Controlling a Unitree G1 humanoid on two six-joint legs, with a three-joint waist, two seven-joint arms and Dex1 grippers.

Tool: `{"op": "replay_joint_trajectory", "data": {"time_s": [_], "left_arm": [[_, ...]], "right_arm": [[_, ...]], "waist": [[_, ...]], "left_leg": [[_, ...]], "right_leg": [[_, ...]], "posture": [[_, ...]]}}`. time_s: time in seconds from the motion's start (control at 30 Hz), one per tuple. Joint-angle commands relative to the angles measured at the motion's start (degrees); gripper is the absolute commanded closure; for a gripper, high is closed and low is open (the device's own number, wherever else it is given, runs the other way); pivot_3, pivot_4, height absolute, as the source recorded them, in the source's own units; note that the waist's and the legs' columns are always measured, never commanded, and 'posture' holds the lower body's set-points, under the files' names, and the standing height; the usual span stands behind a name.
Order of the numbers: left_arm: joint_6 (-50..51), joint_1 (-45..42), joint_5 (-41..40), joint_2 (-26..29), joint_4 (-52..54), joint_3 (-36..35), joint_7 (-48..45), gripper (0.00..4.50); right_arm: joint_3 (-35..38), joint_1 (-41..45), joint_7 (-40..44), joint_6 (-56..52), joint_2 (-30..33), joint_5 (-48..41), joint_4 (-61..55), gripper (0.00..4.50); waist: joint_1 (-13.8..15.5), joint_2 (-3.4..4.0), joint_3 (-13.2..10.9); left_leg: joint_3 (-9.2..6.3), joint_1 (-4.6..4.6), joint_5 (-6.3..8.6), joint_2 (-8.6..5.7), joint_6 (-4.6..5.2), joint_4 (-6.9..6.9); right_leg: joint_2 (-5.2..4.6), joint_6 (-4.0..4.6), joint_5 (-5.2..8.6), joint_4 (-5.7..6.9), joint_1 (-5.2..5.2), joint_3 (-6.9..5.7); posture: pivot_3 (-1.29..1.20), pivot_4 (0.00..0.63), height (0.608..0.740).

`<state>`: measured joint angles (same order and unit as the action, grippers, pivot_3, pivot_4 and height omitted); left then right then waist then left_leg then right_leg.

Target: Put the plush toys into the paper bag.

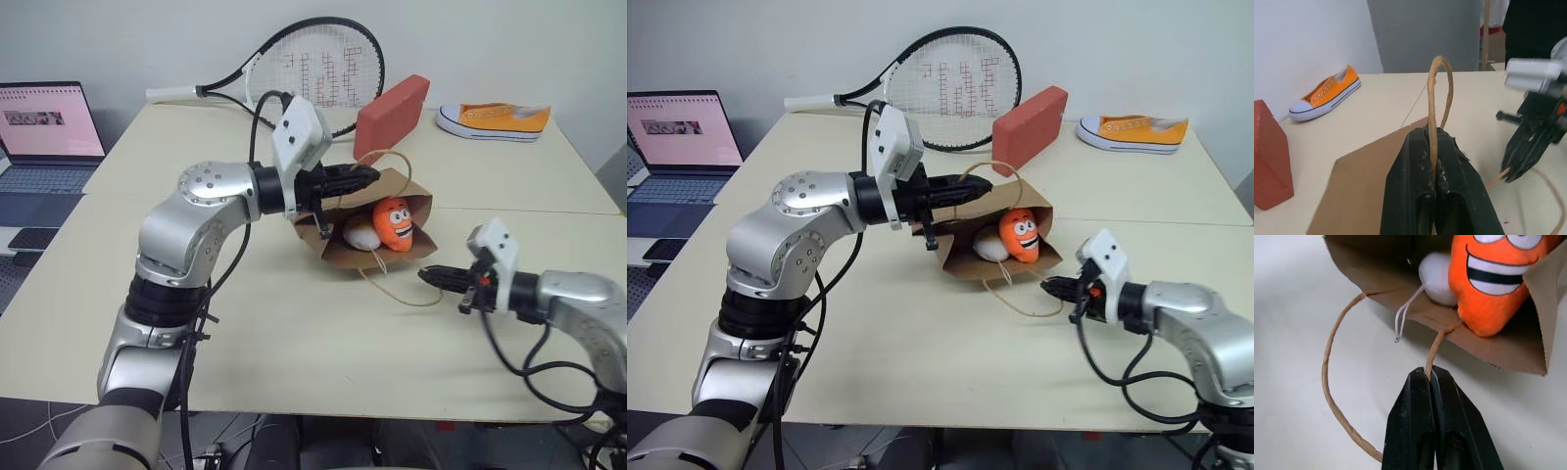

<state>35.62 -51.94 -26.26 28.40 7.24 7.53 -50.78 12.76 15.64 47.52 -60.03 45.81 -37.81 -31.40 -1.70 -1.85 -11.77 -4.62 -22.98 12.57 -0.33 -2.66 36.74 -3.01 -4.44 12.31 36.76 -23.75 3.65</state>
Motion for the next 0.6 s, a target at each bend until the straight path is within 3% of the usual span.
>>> {"op": "replay_joint_trajectory", "data": {"time_s": [0.03,0.27,0.6], "left_arm": [[-3.05,-3.69,1.31,0.29,-2.07,0.63,-3.27,4.50],[-7.38,-9.23,3.90,-0.95,-9.00,2.67,-8.70,4.50],[-13.21,-12.87,8.20,-7.35,-20.87,3.57,-10.37,4.50]], "right_arm": [[10.05,4.19,1.28,-9.89,4.70,-13.29,-2.34,4.44],[15.99,11.15,-1.24,-18.84,12.72,-26.64,1.85,4.44],[11.85,10.58,-4.28,-14.51,14.78,-23.50,5.86,4.44]], "waist": [[0.01,0.00,0.00],[-0.05,0.00,0.00],[-0.10,0.00,-0.01]], "left_leg": [[0.01,0.00,0.00,-0.01,0.00,0.00],[0.01,-0.01,0.01,0.01,0.02,-0.04],[0.06,-0.10,0.01,0.00,0.02,-0.05]], "right_leg": [[0.00,0.00,0.00,0.00,0.00,0.01],[0.00,0.28,0.16,0.01,-0.03,-0.01],[-0.01,-0.03,-0.02,-0.01,-0.17,0.04]], "posture": [[0.00,0.150,0.740],[0.00,0.150,0.740],[0.00,0.150,0.740]]}}
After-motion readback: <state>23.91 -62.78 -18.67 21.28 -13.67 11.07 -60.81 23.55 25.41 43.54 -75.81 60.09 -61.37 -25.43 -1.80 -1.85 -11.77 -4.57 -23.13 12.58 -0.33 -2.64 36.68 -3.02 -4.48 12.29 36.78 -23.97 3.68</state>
